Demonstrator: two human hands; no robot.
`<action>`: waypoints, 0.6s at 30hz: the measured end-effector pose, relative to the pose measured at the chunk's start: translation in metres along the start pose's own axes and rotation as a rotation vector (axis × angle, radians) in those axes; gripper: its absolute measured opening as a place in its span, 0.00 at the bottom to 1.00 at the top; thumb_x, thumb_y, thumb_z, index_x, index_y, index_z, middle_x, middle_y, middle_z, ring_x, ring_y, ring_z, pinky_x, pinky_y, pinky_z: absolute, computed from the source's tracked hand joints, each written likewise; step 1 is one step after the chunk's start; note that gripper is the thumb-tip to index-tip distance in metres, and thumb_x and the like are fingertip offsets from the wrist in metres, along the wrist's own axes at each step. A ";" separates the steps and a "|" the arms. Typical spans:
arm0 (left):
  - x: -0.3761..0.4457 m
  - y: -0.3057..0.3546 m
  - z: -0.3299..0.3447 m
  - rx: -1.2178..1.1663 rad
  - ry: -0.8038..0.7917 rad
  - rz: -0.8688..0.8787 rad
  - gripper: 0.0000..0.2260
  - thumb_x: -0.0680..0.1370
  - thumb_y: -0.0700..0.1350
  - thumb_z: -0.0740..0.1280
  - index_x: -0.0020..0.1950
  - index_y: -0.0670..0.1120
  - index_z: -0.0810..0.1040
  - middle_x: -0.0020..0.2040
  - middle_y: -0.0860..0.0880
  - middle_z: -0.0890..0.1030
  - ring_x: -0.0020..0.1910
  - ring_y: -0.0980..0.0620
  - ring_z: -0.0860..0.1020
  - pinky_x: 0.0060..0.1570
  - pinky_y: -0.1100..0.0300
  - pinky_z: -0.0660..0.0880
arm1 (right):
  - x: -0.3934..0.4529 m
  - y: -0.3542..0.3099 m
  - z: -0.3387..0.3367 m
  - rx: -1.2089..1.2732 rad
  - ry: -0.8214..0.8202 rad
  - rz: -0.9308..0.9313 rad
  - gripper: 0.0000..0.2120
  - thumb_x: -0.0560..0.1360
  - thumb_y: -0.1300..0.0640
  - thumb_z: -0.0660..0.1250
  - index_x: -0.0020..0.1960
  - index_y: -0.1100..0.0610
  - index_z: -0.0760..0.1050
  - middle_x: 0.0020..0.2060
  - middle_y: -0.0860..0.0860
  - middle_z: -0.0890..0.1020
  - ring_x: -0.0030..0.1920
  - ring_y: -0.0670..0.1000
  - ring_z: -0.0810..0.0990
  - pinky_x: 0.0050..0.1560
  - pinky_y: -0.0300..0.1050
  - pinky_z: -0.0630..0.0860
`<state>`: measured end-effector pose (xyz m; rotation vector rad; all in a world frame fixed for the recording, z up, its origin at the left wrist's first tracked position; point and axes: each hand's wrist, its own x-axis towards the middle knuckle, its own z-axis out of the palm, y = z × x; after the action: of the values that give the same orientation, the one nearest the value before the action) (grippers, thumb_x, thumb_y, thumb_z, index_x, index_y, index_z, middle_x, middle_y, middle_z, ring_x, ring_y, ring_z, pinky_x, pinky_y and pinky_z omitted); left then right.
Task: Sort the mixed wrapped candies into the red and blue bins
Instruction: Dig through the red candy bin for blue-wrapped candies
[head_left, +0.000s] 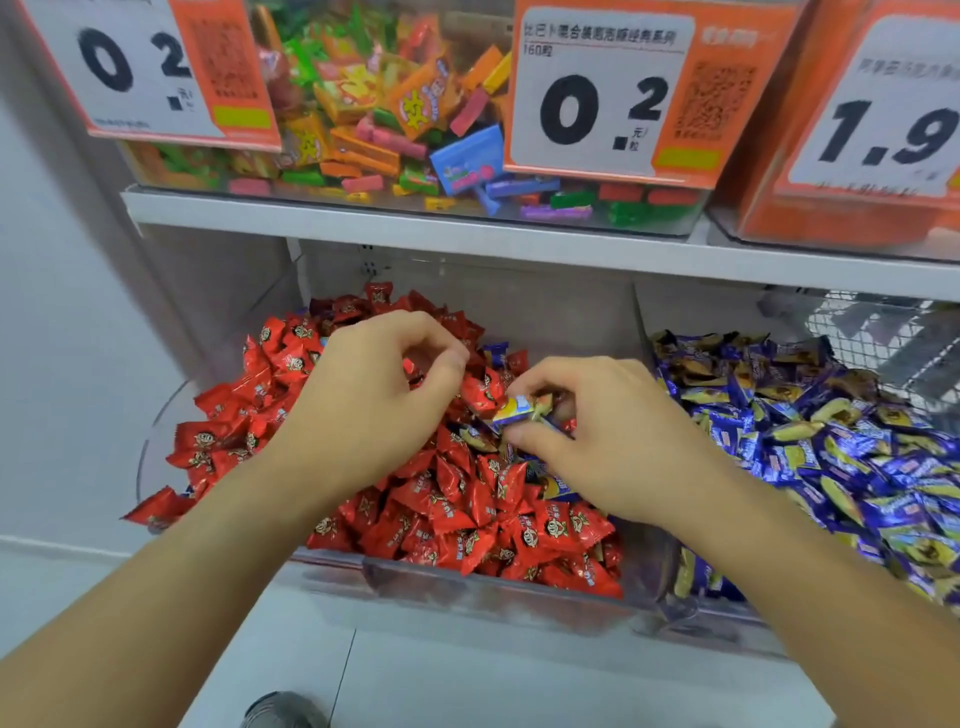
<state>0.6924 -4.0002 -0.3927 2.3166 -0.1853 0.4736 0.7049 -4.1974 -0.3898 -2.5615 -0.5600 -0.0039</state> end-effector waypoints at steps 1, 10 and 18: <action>0.000 0.000 0.001 -0.005 -0.006 0.000 0.04 0.78 0.45 0.68 0.46 0.53 0.82 0.42 0.59 0.81 0.39 0.70 0.75 0.40 0.79 0.66 | 0.001 0.001 -0.004 -0.067 0.070 -0.037 0.11 0.74 0.45 0.73 0.55 0.45 0.81 0.44 0.43 0.82 0.48 0.46 0.78 0.48 0.40 0.70; 0.008 -0.006 0.028 0.485 -0.452 0.209 0.13 0.77 0.52 0.67 0.62 0.56 0.78 0.58 0.54 0.78 0.59 0.52 0.71 0.62 0.53 0.69 | 0.011 0.019 -0.026 0.128 0.069 0.036 0.10 0.71 0.45 0.77 0.51 0.44 0.83 0.28 0.40 0.81 0.30 0.40 0.81 0.38 0.32 0.74; 0.015 -0.007 0.022 0.610 -0.455 0.172 0.11 0.79 0.56 0.64 0.60 0.58 0.78 0.57 0.54 0.77 0.58 0.50 0.71 0.62 0.52 0.69 | 0.021 0.024 -0.026 -0.173 -0.148 -0.076 0.08 0.79 0.47 0.68 0.52 0.51 0.79 0.35 0.47 0.81 0.36 0.43 0.77 0.42 0.46 0.75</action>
<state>0.7144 -4.0106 -0.4064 3.0023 -0.5219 0.0717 0.7364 -4.2208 -0.3767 -2.7223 -0.7431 0.1165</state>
